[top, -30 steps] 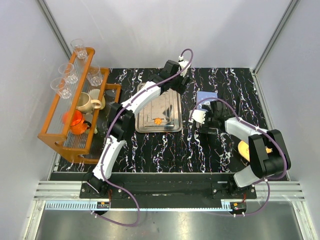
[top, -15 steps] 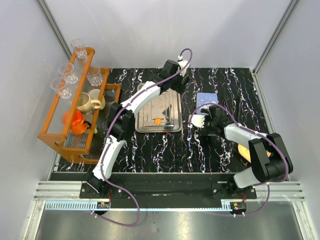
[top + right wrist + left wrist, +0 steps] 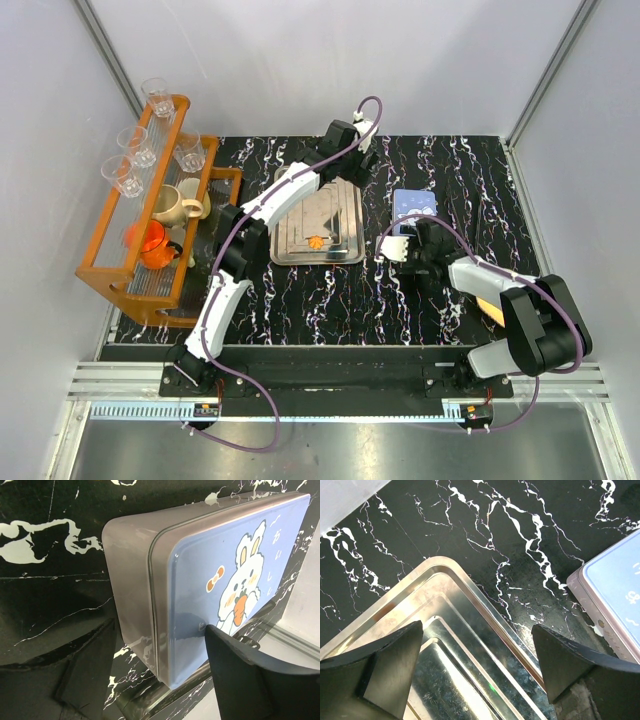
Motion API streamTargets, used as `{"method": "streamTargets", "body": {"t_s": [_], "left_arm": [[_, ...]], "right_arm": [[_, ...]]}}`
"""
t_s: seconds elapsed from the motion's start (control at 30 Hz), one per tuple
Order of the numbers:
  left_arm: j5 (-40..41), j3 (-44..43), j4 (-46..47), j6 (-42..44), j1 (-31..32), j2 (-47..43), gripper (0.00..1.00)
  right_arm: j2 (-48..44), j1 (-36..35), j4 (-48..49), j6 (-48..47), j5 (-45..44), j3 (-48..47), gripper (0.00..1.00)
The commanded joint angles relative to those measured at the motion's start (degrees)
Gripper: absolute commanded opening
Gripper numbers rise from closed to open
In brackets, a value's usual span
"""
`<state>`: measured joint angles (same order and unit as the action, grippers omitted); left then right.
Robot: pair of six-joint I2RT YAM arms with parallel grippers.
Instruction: Pack the cookies
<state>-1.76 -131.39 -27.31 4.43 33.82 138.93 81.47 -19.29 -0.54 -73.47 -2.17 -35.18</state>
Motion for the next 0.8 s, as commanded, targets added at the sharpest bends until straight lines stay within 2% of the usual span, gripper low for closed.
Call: {"method": "streamTargets", "body": {"t_s": [0.0,0.13,0.77], "left_arm": [[-0.9,0.9,2.5,-1.1,-0.4,-1.1,0.95],[-1.1,1.1,2.5,-1.2,-0.4,-1.5,0.94],[-1.8,3.2,2.8,-2.1,-1.4,-2.4,0.94]], "right_arm": [[0.4,-1.2,-1.3,2.3,0.0,1.4,0.75],[1.2,-1.8,-0.8,2.7,-0.5,2.0,0.67],[5.5,-3.8,4.2,5.4,-2.6,5.6,0.56]]}}
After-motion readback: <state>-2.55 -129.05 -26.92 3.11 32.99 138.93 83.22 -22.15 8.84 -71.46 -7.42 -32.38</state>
